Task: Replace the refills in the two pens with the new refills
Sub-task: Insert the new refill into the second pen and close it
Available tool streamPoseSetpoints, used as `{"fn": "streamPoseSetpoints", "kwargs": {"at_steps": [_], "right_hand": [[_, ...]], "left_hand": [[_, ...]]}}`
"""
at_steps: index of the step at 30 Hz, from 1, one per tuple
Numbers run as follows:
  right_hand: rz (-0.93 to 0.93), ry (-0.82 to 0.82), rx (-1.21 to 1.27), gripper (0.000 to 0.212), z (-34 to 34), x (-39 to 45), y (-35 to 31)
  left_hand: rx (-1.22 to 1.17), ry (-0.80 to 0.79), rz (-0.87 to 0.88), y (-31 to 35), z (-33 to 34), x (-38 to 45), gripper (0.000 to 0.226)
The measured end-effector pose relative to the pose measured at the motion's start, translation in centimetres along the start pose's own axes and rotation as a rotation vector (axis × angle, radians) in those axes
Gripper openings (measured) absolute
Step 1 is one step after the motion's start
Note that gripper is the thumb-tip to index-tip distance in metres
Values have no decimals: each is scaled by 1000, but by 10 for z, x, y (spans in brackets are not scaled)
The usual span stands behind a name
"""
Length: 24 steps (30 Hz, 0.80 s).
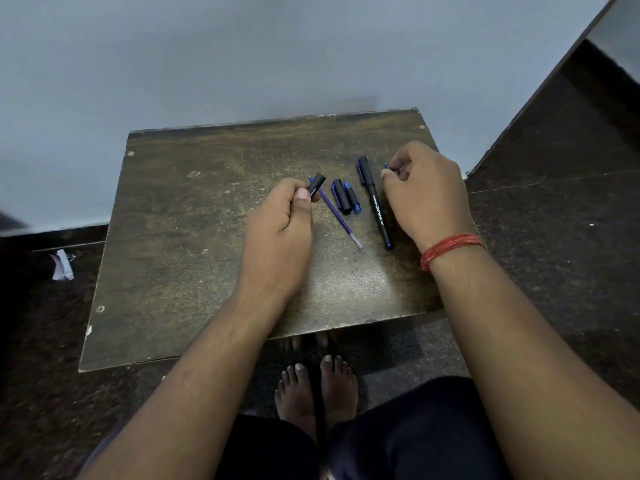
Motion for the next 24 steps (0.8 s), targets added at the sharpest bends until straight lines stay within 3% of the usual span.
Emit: {"fn": "streamPoseSetpoints", "kwargs": {"at_steps": [3, 8, 17, 24], "right_hand": [[-81, -97, -15, 9, 3, -9, -25], [-269, -385, -311, 14, 30, -43, -61], [-286, -453, -441, 14, 40, -50, -63], [-237, -395, -340, 21, 38, -45, -69]], "left_hand": [[-16, 43, -29, -4, -5, 2, 25], [-74, 122, -65, -12, -14, 6, 26], [-111, 144, -118, -16, -17, 7, 28], [-151, 155, -131, -16, -18, 7, 28]]}}
Point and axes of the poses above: each hand's wrist, its own x-axis towards the middle knuckle, its own z-axis out of the palm, y = z × x, the point moved 10 cm from there along x, towards the middle knuckle, and after that the axes turned 5 degrees about y, right-handed, at the moved point
